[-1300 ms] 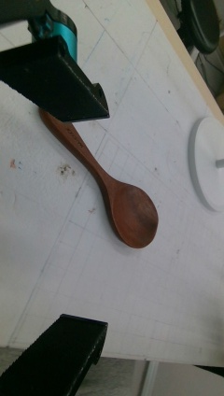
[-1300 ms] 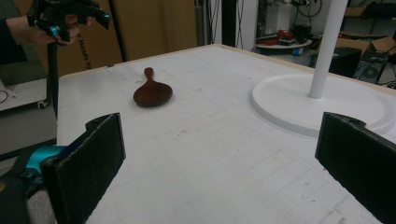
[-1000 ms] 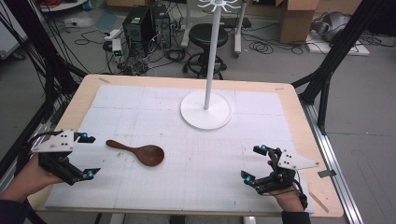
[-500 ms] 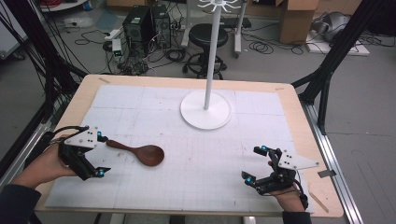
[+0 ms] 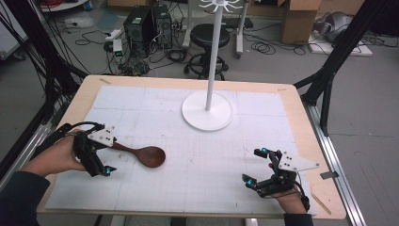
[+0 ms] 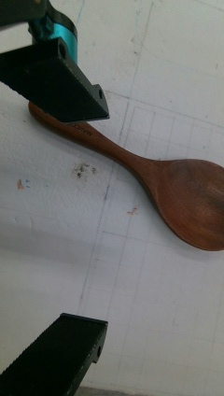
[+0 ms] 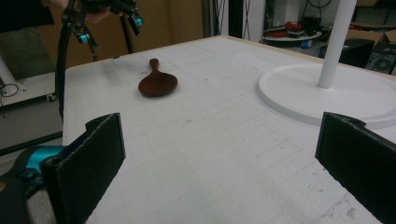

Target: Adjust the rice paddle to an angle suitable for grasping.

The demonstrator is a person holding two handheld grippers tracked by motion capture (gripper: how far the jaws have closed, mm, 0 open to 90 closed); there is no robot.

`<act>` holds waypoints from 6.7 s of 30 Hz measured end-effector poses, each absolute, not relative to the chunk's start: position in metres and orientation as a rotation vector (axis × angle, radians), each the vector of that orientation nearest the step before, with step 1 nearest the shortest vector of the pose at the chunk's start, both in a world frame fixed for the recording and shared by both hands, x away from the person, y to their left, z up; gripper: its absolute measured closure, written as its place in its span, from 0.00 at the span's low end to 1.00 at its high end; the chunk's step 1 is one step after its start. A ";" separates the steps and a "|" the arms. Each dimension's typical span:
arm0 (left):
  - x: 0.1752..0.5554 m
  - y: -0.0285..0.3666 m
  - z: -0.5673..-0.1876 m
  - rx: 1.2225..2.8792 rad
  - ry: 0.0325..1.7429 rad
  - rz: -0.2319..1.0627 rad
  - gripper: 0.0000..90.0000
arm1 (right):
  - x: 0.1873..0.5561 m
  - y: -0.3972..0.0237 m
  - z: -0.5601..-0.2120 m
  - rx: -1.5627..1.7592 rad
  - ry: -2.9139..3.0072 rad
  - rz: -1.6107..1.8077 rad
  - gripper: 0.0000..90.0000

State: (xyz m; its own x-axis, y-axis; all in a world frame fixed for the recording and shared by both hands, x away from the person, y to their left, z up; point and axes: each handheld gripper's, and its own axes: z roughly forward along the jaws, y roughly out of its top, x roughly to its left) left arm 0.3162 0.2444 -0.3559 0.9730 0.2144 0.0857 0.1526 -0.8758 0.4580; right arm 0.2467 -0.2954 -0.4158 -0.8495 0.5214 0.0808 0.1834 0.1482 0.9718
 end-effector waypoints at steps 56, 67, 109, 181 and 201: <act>0.375 0.180 -0.402 3.088 0.055 0.177 0.60 | 0.247 -0.295 -0.423 0.680 2.194 1.750 0.01; 0.375 0.177 -0.405 3.100 0.019 0.171 0.76 | 0.247 -0.295 -0.424 0.677 2.200 1.742 0.01; 0.362 0.154 -0.397 3.056 -0.083 0.148 0.86 | 0.246 -0.295 -0.424 0.684 2.199 1.743 0.01; 0.339 -0.007 -0.386 2.926 -0.303 0.103 0.86 | 0.243 -0.301 -0.421 0.679 2.172 1.767 0.01; 0.342 -0.040 -0.394 2.896 -0.464 0.095 0.86 | 0.240 -0.303 -0.421 0.693 2.169 1.769 0.01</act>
State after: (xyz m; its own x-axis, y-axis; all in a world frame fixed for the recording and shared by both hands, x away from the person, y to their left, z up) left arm 0.3421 -0.0404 -0.3935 0.9484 -0.3022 0.0960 -0.3156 -0.9290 0.1931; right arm 0.2399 -0.3034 -0.4213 -0.8532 0.5123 0.0978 0.1988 0.1461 0.9691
